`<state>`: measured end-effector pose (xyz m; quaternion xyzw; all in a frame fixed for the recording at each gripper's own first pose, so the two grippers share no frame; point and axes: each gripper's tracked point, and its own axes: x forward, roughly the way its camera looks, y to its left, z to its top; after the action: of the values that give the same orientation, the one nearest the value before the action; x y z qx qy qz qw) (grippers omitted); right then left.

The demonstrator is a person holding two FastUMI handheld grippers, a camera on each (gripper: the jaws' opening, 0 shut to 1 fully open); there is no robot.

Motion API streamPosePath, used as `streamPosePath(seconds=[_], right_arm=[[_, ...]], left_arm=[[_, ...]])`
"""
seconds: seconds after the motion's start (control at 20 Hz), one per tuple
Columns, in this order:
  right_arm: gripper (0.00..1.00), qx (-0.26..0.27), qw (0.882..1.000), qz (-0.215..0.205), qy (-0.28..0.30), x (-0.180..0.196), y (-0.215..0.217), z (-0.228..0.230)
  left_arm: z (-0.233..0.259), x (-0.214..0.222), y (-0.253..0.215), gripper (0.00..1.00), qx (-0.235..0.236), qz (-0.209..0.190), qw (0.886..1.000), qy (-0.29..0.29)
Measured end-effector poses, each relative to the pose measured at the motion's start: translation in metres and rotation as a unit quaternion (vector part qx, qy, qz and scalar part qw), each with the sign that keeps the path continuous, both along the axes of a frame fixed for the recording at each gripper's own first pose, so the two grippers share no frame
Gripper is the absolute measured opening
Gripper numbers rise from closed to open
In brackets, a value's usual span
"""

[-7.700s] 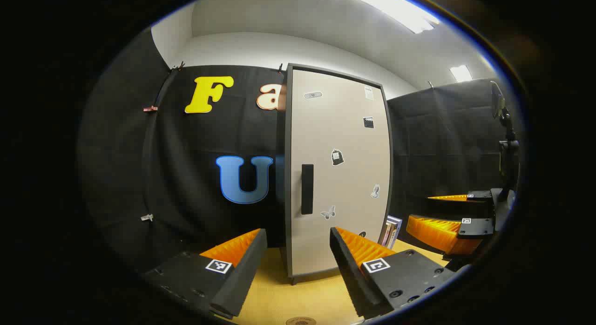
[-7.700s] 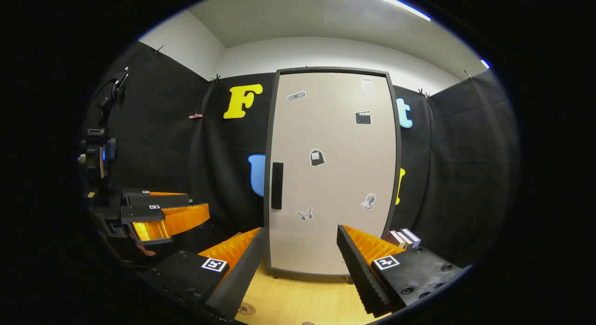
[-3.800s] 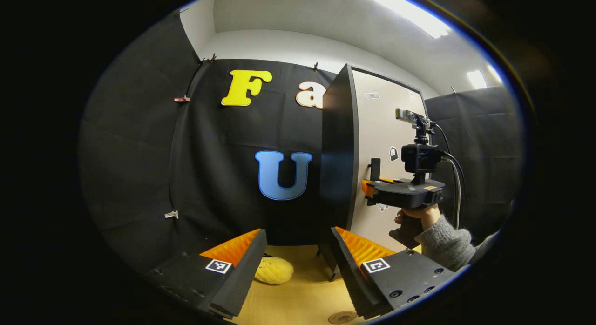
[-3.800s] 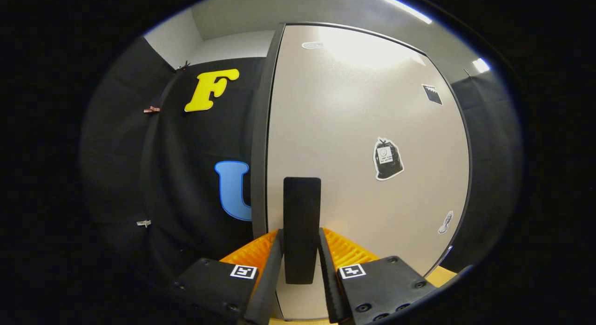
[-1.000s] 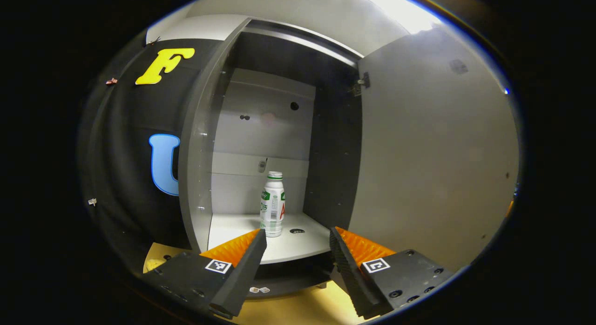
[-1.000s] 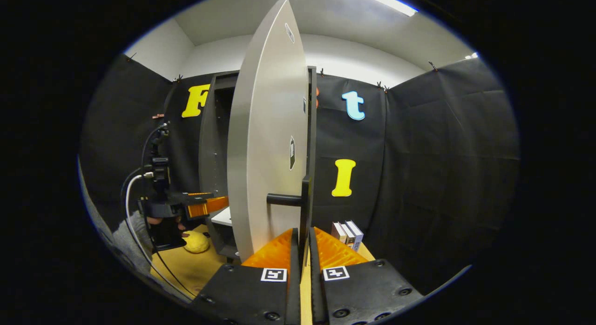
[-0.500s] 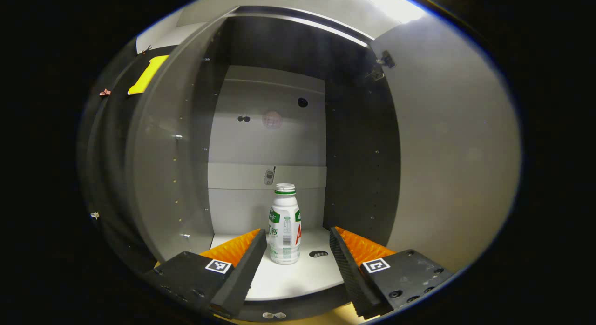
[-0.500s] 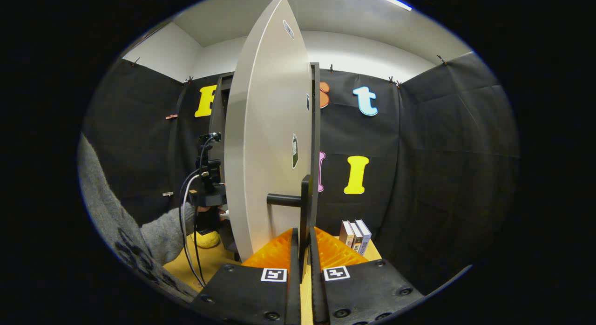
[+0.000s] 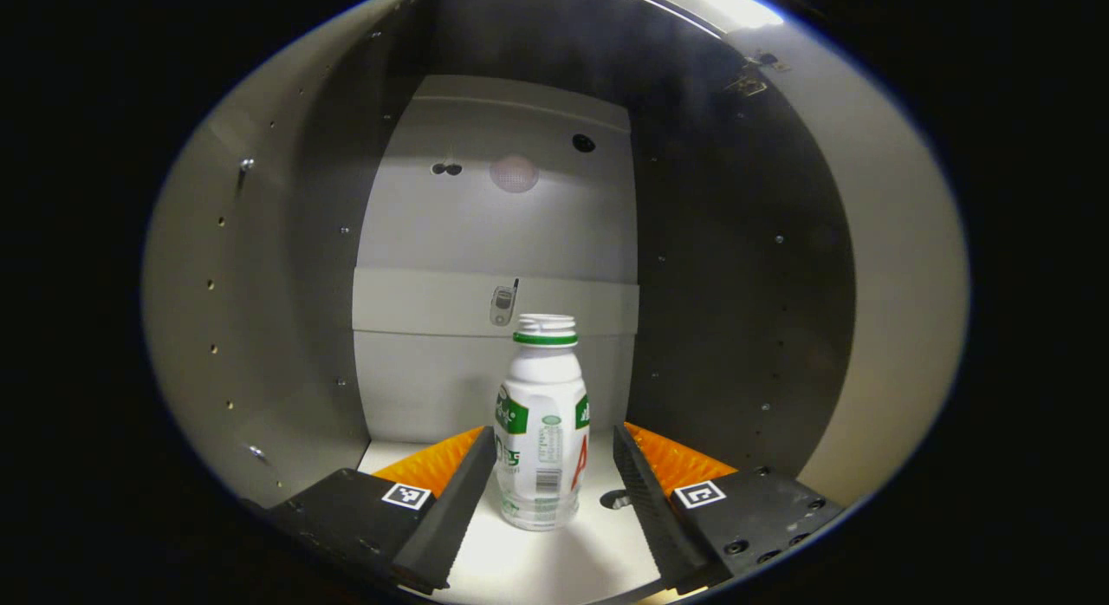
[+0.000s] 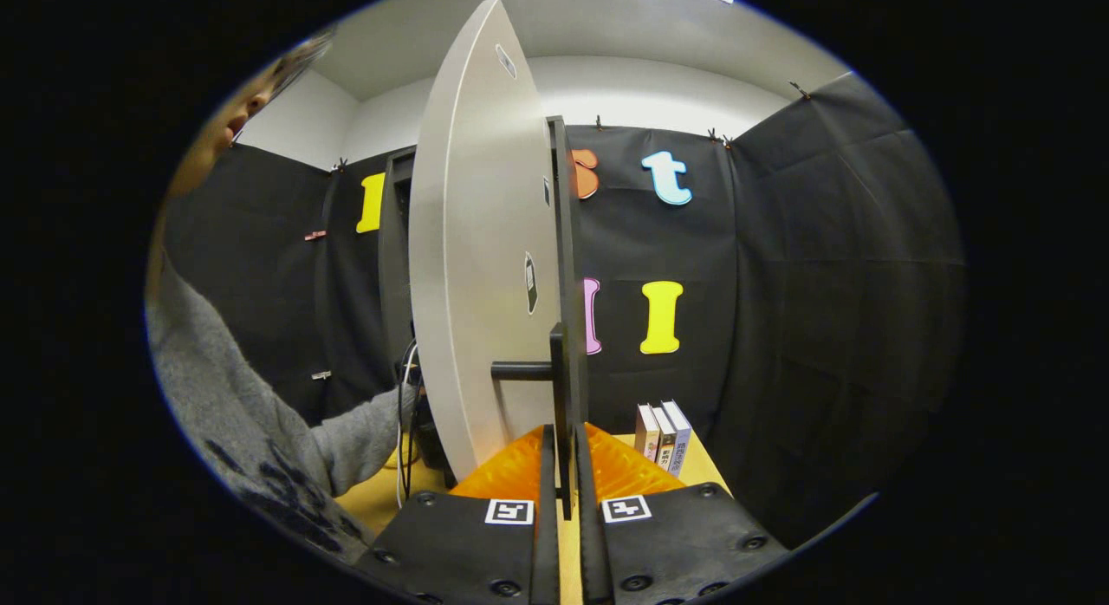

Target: Open the cabinet door with the right hand, grasp the bottle in the cabinet with the left hand and place it on the coaster, then close the cabinet door with the right hand.

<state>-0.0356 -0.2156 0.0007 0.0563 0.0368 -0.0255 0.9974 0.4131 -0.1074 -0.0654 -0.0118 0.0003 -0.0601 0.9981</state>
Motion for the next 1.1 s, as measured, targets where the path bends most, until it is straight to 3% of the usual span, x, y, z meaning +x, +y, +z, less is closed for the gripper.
streamPosePath(seconds=[0.05, 0.2, 0.25, 0.3, 0.5, 0.55, 0.6, 0.85, 1.1], right_arm=[[0.13, 0.001, 1.000, 0.000, 0.006, 0.002, -0.001, -0.003], [0.13, -0.007, 1.000, 0.006, 0.027, 0.008, 0.001, -0.014], [0.05, -0.008, 0.999, 0.012, 0.030, 0.010, 0.002, -0.015], [0.15, -0.007, 0.999, 0.015, 0.030, 0.009, -0.002, -0.014], [0.11, 0.009, 0.999, 0.016, 0.028, 0.005, -0.003, -0.012], [0.19, 0.012, 1.000, 0.017, 0.024, 0.002, -0.003, -0.010], [0.12, 0.013, 1.000, 0.018, 0.019, -0.001, -0.004, -0.009], [0.13, 0.020, 0.999, 0.031, 0.007, -0.005, -0.002, -0.005], [0.15, 0.009, 0.999, 0.049, 0.004, -0.011, 0.001, -0.007]], left_arm=[[-0.001, 0.007, 0.001, 0.87, 0.002, 0.001, 1.000, 0.001], [-0.009, 0.023, 0.002, 0.87, 0.003, 0.006, 1.000, 0.007], [-0.012, 0.028, 0.002, 0.87, 0.000, 0.009, 1.000, 0.011], [-0.014, 0.031, 0.003, 0.85, -0.004, 0.011, 1.000, 0.017], [-0.020, 0.041, 0.005, 0.86, -0.014, 0.014, 0.999, 0.026], [-0.020, 0.042, 0.006, 0.85, -0.013, 0.016, 0.999, 0.025], [-0.019, 0.042, 0.004, 0.83, -0.015, 0.012, 0.999, 0.026], [0.005, 0.009, -0.004, 0.80, -0.016, -0.008, 1.000, 0.009], [0.034, -0.062, -0.003, 0.80, -0.041, -0.021, 0.999, -0.015]])
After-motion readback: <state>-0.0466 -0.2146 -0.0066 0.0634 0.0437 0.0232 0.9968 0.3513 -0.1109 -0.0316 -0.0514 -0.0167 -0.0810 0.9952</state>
